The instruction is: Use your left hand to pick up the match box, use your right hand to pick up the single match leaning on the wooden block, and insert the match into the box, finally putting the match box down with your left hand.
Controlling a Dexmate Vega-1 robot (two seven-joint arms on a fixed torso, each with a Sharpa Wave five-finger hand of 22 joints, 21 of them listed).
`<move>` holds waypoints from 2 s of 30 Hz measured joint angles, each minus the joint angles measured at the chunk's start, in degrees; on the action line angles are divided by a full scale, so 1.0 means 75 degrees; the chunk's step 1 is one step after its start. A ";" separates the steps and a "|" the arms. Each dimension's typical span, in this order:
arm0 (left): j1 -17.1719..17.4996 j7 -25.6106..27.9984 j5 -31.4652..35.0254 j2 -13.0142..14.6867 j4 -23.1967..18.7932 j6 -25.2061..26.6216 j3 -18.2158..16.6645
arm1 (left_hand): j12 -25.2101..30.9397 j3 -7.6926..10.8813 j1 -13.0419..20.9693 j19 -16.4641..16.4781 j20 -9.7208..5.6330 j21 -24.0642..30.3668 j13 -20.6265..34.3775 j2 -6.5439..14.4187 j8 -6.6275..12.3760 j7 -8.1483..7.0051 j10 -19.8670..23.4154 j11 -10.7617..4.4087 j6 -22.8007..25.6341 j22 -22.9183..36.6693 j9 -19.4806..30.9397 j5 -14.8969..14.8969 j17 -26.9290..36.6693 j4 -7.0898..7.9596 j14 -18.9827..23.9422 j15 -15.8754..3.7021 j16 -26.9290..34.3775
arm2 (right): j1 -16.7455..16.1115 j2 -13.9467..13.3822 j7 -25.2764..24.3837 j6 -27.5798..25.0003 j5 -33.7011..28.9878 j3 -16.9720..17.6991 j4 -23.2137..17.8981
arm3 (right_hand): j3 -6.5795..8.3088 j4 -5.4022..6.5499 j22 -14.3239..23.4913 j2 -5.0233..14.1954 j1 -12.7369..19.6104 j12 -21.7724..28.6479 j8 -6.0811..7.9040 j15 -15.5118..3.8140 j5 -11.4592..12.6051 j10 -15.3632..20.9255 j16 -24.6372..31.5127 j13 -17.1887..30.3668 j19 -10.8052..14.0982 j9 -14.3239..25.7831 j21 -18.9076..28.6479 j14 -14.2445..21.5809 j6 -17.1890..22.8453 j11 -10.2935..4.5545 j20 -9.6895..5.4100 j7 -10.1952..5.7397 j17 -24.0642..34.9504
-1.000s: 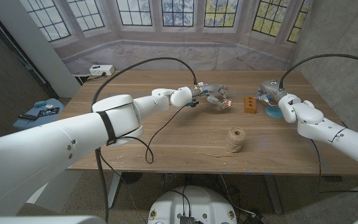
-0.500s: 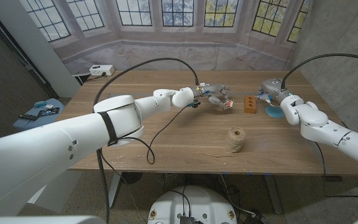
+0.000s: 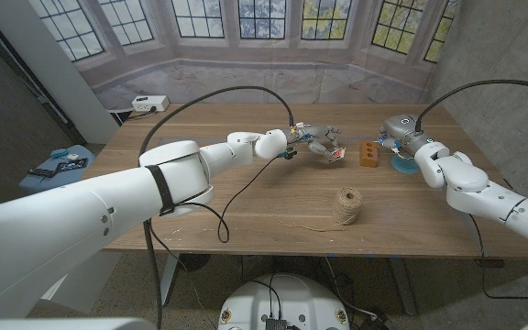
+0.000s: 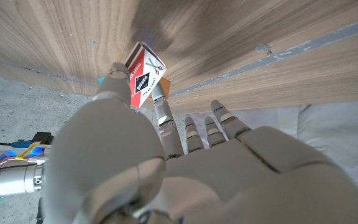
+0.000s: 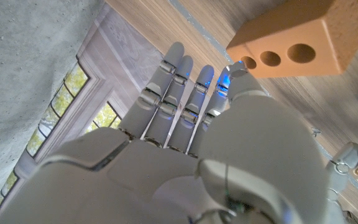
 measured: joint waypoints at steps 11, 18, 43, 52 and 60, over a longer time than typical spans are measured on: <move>0.0017 0.0006 -0.0034 0.0023 0.0002 -0.0048 -0.0005 | 0.0000 0.0000 0.0000 0.0000 0.0000 0.0000 0.0000 0.0000 0.0000 0.0000 0.0000 0.0000 0.0000 0.0000 -0.0003 0.0000 0.0000 0.0000 0.0000 0.0000 0.0000 | -0.0367 -0.0193 -0.0083 -0.0126 -0.0161 0.0264 -0.0524 | -0.0063 -0.0021 0.0000 0.0033 0.0033 -0.0036 -0.0009 -0.0016 -0.0005 0.0031 0.0000 0.0000 -0.0001 0.0003 0.0000 0.0043 0.0038 -0.0031 0.0001 -0.0037 0.0000; 0.0017 -0.0021 -0.0062 0.0023 0.0021 0.0013 -0.0005 | -0.0026 0.0000 0.0000 0.0000 0.0000 0.0000 0.0000 0.0000 0.0000 0.0000 0.0000 0.0000 0.0000 0.0000 -0.0004 0.0000 0.0000 0.0000 0.0000 0.0000 0.0000 | -0.0579 -0.0271 -0.0102 -0.0246 -0.0271 0.0414 -0.0799 | -0.0063 -0.0020 -0.0001 0.0042 0.0042 -0.0036 -0.0024 -0.0030 -0.0006 0.0073 -0.0029 0.0000 -0.0001 0.0003 0.0000 0.0057 0.0037 -0.0012 0.0001 -0.0037 0.0001; -0.0065 -0.0155 -0.0283 -0.0036 0.0066 0.0419 0.0120 | -0.0026 -0.0043 0.0001 -0.0015 0.0015 0.0000 0.0000 0.0001 0.0000 0.0000 0.0000 0.0000 0.0000 0.0000 0.0002 0.0000 0.0000 0.0001 0.0000 0.0000 0.0000 | -0.0872 -0.0268 -0.0125 -0.0319 -0.0896 0.0597 -0.1353 | -0.0084 0.0001 -0.0001 0.0040 0.0040 -0.0091 -0.0030 -0.0046 -0.0028 0.0082 -0.0082 0.0000 -0.0002 -0.0003 0.0045 0.0182 0.0082 -0.0001 0.0002 -0.0026 0.0002; -0.0088 -0.0186 -0.0349 -0.0067 0.0075 0.0575 0.0139 | -0.0026 -0.0042 0.0001 -0.0043 0.0043 0.0000 0.0000 0.0001 0.0000 0.0000 0.0000 0.0000 0.0000 0.0000 0.0001 0.0000 0.0000 0.0001 0.0000 0.0000 0.0000 | -0.0942 -0.0228 -0.0133 -0.0358 -0.1193 0.0612 -0.1509 | -0.0116 0.0032 -0.0002 0.0041 0.0041 -0.0090 -0.0037 -0.0057 -0.0028 0.0111 -0.0082 0.0000 -0.0002 0.0002 0.0044 0.0193 0.0080 -0.0029 0.0002 -0.0026 0.0002; -0.0111 -0.0222 -0.0420 -0.0133 0.0085 0.0740 0.0173 | -0.0026 -0.0085 0.0001 -0.0043 0.0042 0.0000 0.0000 0.0001 0.0000 0.0000 0.0000 0.0000 0.0000 0.0000 0.0001 0.0000 0.0000 0.0001 0.0000 0.0000 0.0000 | -0.1050 -0.0217 -0.0136 -0.0515 -0.1614 0.0637 -0.1649 | -0.0116 0.0032 -0.0002 0.0073 0.0073 -0.0149 -0.0062 -0.0083 -0.0029 0.0141 -0.0111 0.0000 -0.0003 0.0003 0.0044 0.0246 0.0079 0.0001 0.0003 -0.0026 0.0020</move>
